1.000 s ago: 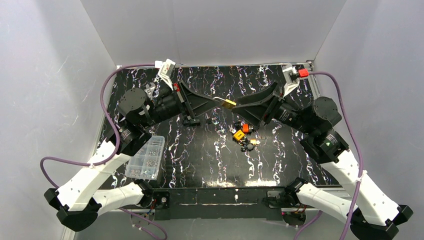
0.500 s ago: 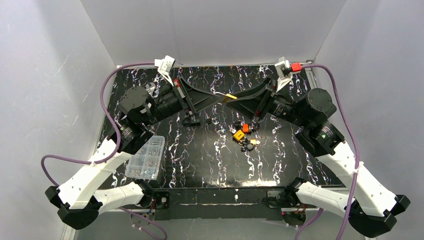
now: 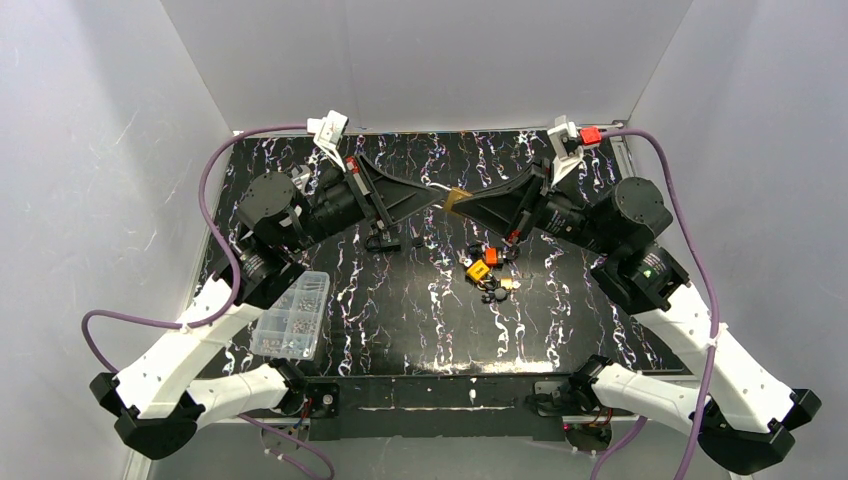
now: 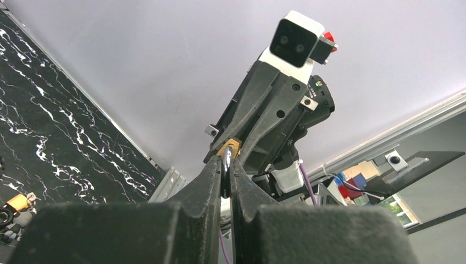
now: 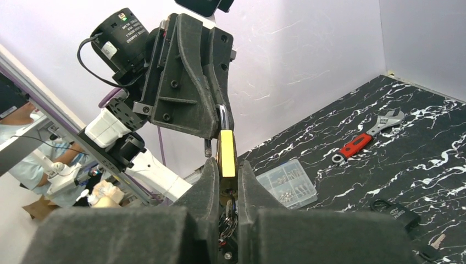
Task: Lock with the key
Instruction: Lock the lock.
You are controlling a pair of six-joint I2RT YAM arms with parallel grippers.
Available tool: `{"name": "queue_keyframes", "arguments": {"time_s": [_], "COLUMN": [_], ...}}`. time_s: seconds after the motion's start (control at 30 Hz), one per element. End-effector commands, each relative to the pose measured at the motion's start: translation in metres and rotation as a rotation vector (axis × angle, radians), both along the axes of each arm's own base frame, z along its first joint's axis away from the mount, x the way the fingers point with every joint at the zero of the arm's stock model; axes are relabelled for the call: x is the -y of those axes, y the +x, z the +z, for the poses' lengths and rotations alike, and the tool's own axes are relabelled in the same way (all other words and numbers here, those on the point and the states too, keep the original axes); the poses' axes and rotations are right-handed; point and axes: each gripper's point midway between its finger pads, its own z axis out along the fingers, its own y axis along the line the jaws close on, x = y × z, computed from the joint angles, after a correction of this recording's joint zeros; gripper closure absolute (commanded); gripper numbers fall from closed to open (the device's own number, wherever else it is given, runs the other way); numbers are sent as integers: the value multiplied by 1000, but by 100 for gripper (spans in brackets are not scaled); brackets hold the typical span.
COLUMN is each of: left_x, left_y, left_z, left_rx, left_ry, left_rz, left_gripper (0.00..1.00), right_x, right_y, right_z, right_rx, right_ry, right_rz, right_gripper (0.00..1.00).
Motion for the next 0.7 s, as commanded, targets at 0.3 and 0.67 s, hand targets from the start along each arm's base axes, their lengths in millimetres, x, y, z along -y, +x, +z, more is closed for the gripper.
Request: {"name": "queue_keyframes", "arguments": {"time_s": [0.3,0.67], "left_x": [-25,-33], "left_y": [-29,-59], "left_z": [-25,-24], "left_rx": [73,184], "left_ry": [191,243], "left_rz": [-26,-146], "left_gripper": [70,63], "right_x": [7,3], "right_y": [-29,-59], "right_z": [20,13], "right_rx": [3,-33], "right_ry": [28,-3], "right_rz": [99,276], "right_gripper": [99,99]}}
